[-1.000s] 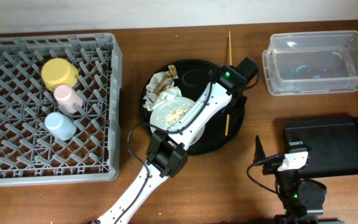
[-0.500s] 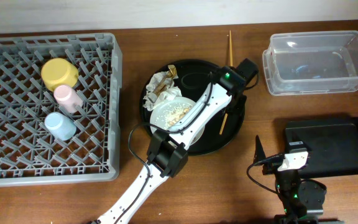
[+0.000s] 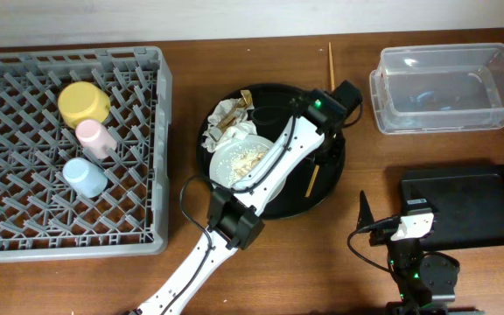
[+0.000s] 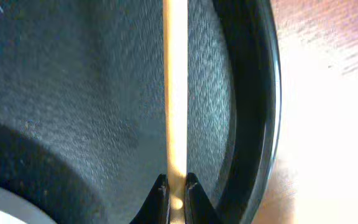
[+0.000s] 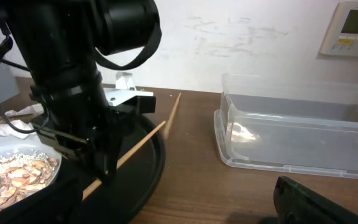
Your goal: Sort waste into correct bins and load items into the dishwasher rack
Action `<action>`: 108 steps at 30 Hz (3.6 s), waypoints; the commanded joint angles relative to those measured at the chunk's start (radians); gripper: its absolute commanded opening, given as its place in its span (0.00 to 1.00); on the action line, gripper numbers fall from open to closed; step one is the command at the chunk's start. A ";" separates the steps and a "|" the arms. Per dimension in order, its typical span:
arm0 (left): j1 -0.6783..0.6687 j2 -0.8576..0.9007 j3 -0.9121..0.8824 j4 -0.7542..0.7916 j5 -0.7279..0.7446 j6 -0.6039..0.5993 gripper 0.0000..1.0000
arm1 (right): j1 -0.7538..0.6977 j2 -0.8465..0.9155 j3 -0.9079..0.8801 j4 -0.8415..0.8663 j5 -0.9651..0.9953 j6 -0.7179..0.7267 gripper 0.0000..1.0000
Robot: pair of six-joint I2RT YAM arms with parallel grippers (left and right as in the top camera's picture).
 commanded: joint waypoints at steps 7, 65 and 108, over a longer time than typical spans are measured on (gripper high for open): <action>0.086 -0.107 0.018 -0.031 0.015 -0.002 0.01 | -0.003 -0.007 -0.005 -0.006 0.005 0.001 0.98; 0.788 -0.269 -0.167 -0.047 0.371 0.414 0.46 | -0.003 -0.007 -0.005 -0.006 0.005 0.001 0.98; 0.071 -0.268 -0.459 1.068 -0.373 0.099 0.93 | -0.003 -0.007 -0.005 -0.006 0.005 0.001 0.98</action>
